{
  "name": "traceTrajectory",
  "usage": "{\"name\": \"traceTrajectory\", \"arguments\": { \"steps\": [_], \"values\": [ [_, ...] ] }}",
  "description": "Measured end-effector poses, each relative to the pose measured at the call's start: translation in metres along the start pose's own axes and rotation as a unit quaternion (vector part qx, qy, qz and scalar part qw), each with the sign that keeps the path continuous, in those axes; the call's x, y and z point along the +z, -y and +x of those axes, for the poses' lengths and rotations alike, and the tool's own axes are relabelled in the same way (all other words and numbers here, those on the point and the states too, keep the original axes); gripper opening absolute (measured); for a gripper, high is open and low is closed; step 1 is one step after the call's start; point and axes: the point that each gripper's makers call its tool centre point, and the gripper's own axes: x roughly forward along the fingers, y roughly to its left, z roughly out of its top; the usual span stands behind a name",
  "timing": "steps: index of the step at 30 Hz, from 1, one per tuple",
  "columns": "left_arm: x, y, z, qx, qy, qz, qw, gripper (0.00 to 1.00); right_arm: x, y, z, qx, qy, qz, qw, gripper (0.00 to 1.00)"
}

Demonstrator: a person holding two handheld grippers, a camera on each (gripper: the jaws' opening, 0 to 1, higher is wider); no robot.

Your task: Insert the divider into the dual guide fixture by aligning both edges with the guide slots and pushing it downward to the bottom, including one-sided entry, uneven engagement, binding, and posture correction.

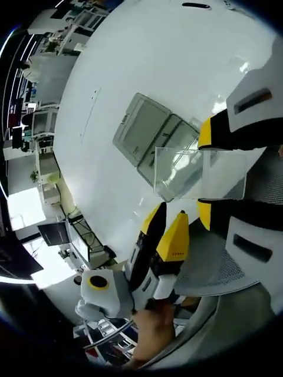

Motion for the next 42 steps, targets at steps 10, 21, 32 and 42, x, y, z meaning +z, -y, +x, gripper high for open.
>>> {"name": "traceTrajectory", "arguments": {
  "steps": [10, 21, 32, 42],
  "values": [
    [0.004, 0.004, 0.003, -0.009, 0.008, -0.010, 0.9999, 0.18, 0.000, -0.002, -0.001, 0.005, 0.005, 0.005, 1.0000, 0.27],
    [0.007, 0.006, 0.006, -0.013, 0.014, -0.023, 0.9995, 0.12, 0.002, -0.007, 0.000, 0.012, 0.012, 0.013, 0.9998, 0.27],
    [0.004, 0.006, 0.007, -0.015, 0.011, -0.038, 0.9991, 0.05, 0.004, -0.012, 0.001, 0.021, 0.020, 0.024, 0.9993, 0.27],
    [0.004, 0.008, 0.009, -0.019, 0.014, -0.051, 0.9984, 0.02, 0.003, -0.015, 0.001, 0.026, 0.023, 0.030, 0.9989, 0.27]
  ]
}}
